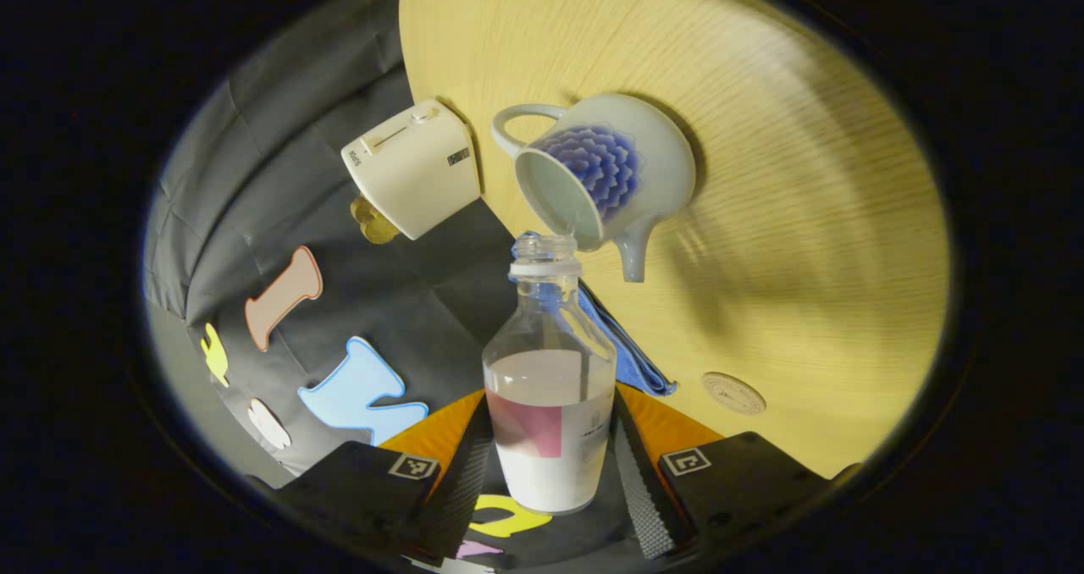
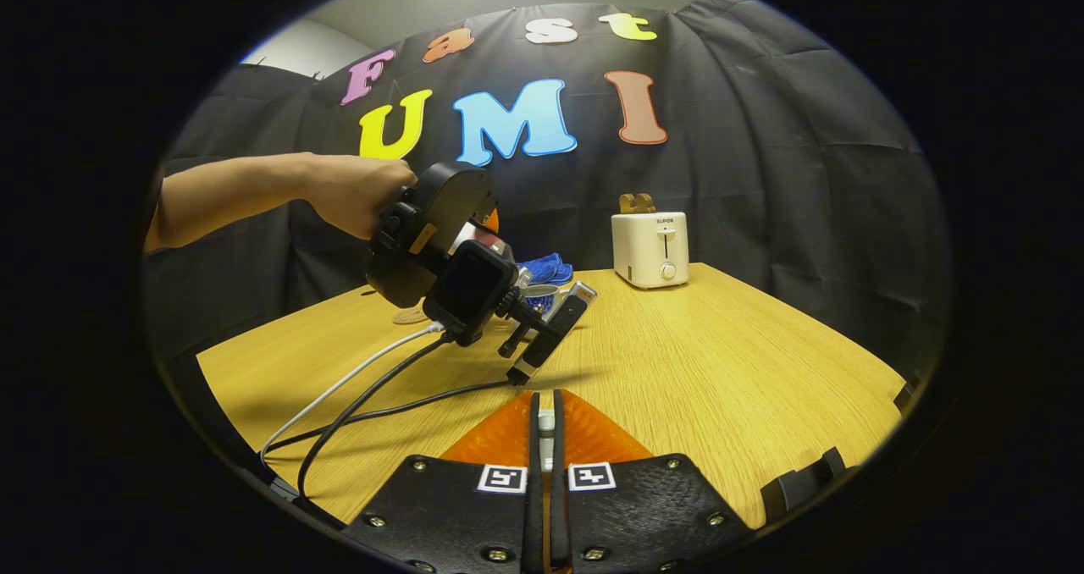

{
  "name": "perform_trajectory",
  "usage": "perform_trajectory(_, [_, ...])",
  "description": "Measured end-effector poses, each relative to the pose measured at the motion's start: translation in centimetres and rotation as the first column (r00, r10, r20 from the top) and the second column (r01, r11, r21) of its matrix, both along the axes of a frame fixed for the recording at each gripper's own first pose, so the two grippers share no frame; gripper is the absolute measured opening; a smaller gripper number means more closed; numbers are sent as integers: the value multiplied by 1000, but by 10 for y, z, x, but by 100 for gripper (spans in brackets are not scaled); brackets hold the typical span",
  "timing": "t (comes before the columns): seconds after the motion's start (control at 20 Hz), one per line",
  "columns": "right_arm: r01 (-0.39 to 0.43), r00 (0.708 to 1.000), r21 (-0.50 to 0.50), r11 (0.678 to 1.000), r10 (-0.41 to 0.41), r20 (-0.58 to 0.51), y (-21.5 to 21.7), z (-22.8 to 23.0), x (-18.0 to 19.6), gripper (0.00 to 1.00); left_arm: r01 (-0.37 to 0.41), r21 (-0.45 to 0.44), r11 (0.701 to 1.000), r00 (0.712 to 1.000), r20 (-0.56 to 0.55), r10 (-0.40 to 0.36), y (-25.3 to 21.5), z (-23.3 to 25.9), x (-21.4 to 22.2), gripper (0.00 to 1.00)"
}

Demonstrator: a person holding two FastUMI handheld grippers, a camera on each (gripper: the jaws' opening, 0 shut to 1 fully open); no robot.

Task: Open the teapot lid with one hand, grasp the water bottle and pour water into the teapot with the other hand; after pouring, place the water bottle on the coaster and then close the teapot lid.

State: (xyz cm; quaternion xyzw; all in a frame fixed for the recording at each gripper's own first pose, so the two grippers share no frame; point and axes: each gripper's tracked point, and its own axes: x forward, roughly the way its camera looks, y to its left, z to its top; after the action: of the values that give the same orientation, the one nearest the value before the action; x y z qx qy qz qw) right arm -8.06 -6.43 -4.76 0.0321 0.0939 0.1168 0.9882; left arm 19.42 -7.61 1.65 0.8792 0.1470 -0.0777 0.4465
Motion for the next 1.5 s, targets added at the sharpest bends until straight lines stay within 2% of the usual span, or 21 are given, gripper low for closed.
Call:
perform_trajectory(0.35, [6, 1000, -17, 1000, -6, 7, -2, 1, 0, 4, 26, 1, 1000, 1000, 17, -26, -8, 3, -5, 87])
perform_trajectory(0.65, [9, 1000, -27, 1000, -9, 5, -2, 0, 2, 4, 36, -64, 997, 999, 29, -34, -4, -1, -2, 87])
perform_trajectory(0.85, [4, 1000, -22, 1000, -4, -3, 0, 1, 2, 4, 46, -195, 980, 998, 43, -38, 1, -6, -3, 88])
perform_trajectory(1.0, [1, 1000, -25, 1000, 0, 14, 4, 10, 0, 4, 42, -318, 947, 999, 38, -31, 5, -12, -6, 87])
perform_trajectory(1.05, [-5, 1000, -26, 1000, 6, 22, 7, 15, -1, 4, 43, -369, 928, 999, 39, -30, 7, -14, -8, 88])
perform_trajectory(1.15, [-18, 999, -27, 999, 19, 28, 13, 22, -3, 4, 49, -490, 870, 998, 61, -22, 12, -13, -13, 88])
perform_trajectory(1.25, [-31, 998, -18, 999, 32, 50, 20, 34, -4, 4, 53, -600, 798, 996, 90, 1, 22, -9, -20, 88])
perform_trajectory(1.35, [-41, 997, -33, 999, 43, 68, 26, 41, -3, 4, 33, -718, 695, 995, 89, 45, 37, -11, -28, 87])
perform_trajectory(1.4, [-50, 996, -36, 998, 53, 74, 31, 44, 0, 4, 19, -786, 618, 992, 90, 83, 49, -11, -32, 87])
perform_trajectory(1.5, [-63, 994, -48, 997, 67, 84, 39, 49, 6, 4, 17, -867, 498, 986, 97, 134, 68, -9, -38, 88])
